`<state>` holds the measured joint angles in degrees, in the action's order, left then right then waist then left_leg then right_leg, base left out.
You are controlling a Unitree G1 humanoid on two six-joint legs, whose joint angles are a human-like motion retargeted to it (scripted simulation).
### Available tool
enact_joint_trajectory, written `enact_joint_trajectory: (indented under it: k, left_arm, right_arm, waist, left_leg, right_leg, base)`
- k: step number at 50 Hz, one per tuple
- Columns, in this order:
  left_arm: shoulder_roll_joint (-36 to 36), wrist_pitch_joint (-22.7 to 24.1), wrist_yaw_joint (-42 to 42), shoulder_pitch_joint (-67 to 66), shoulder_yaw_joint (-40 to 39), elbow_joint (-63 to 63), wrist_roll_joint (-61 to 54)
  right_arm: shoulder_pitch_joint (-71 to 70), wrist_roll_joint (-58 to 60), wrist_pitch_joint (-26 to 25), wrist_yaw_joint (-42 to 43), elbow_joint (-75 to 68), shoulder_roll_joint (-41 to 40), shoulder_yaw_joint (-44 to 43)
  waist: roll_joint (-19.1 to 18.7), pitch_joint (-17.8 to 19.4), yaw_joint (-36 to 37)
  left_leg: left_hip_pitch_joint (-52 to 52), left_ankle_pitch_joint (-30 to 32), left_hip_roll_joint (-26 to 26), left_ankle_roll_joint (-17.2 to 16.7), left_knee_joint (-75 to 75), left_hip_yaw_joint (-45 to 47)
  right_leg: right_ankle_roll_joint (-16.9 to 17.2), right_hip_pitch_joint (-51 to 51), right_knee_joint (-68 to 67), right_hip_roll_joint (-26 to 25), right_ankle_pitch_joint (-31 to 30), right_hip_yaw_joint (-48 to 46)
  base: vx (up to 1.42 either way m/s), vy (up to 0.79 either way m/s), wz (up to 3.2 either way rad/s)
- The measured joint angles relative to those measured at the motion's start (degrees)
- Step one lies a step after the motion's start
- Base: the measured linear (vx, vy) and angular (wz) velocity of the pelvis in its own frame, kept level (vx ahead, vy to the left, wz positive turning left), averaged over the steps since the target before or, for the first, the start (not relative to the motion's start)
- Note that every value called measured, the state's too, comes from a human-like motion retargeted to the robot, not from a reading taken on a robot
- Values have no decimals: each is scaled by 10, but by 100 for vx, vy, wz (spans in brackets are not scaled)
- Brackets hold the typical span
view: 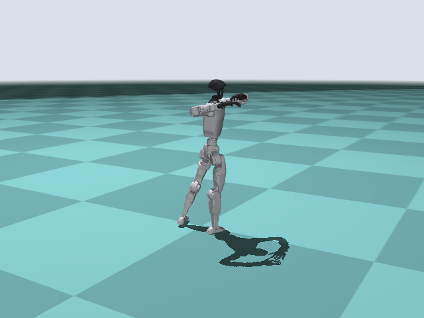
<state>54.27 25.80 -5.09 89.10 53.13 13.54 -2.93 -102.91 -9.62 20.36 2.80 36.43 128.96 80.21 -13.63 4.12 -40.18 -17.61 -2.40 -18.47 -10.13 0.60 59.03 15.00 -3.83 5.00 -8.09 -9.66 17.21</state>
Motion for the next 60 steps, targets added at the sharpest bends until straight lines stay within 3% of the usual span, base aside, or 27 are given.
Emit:
enact_joint_trajectory:
  k: [8, 18, 25, 31, 33, 35, 40, 43, 45, 47, 53, 60]
  left_arm:
    - [36, 8, -12, -31, -16, 39, 1]
    - [123, -2, 4, -131, -53, 36, -28]
    - [177, -9, -4, -192, -88, 50, -22]
    - [210, -6, 6, -290, -163, 54, -13]
    - [229, -2, 14, -337, -202, 57, -12]
    - [302, 4, 20, -423, -257, 77, -15]
    - [356, 10, 10, -505, -295, 60, -33]
    - [356, 9, 11, -608, -381, 35, -47]
    - [302, 6, 23, -878, -641, 53, -46]
    - [234, 1, 30, -1050, -807, 80, -48]
    - [124, -9, 26, -1145, -915, 129, -33]
    - [120, -19, -3, -1134, -944, 177, -2]
  right_arm:
    - [3, 16, -9, 8, -32, -33, 0]
    - [43, -19, 4, 14, -18, -125, 0]
    - [35, -22, 8, 30, -8, -187, 0]
    - [46, -25, 17, 36, -9, -249, -10]
    - [84, -23, 19, 28, -17, -285, -50]
    - [379, 7, 16, -2, -37, -399, -348]
    - [461, 53, 16, -4, -23, -478, -443]
    - [432, 88, 11, 3, -26, -522, -436]
    - [318, 109, 5, 10, -43, -566, -341]
    - [236, 122, 0, 15, -60, -623, -277]
    - [163, 140, -7, 14, -77, -721, -221]
    - [153, 141, -10, 7, -71, -748, -207]
  waist:
    - [-2, 6, 91]
    - [23, -14, 243]
    - [87, -24, 365]
    - [138, 5, 499]
    - [153, 16, 550]
    - [203, 13, 580]
    - [275, 24, 751]
    - [303, 40, 847]
    - [295, 49, 877]
    - [291, 54, 892]
    - [290, 63, 938]
    - [272, 49, 902]
  left_leg:
    - [36, -3, -9, -7, 1, -74]
    - [140, -12, -11, -17, -21, -276]
    - [186, -8, 66, -14, -3, -445]
    - [174, 17, 130, -27, 40, -566]
    - [176, 20, 140, -35, 44, -594]
    - [184, 21, 150, -40, 44, -617]
    - [207, 20, 168, -42, 44, -646]
    - [220, 18, 177, -37, 44, -657]
    - [226, 18, 185, -33, 44, -665]
    - [231, 19, 192, -30, 44, -675]
    - [243, 22, 210, -25, 44, -697]
    - [241, 23, 218, -24, 44, -690]
  right_leg:
    - [0, 6, 0, 17, 12, -73]
    - [0, 5, -53, 68, 63, -240]
    - [0, 46, -103, 165, 118, -384]
    - [-9, 127, -111, 219, 143, -509]
    - [-11, 142, -113, 224, 145, -540]
    - [-11, 150, -118, 231, 148, -566]
    - [-10, 141, -135, 248, 150, -600]
    - [-10, 135, -139, 256, 149, -612]
    - [-10, 135, -139, 261, 147, -622]
    - [-10, 139, -133, 263, 144, -634]
    - [-12, 150, -120, 268, 134, -663]
    - [-14, 149, -117, 277, 131, -657]
  base:
    - [-3, 5, 82]
    - [0, 14, 172]
    - [9, 33, 224]
    - [11, 22, 204]
    - [10, 10, 140]
    - [12, 9, 115]
    - [13, 8, 68]
    - [11, 9, 44]
    - [9, 10, 46]
    - [8, 10, 51]
    - [6, 9, 42]
    - [1, 5, -8]
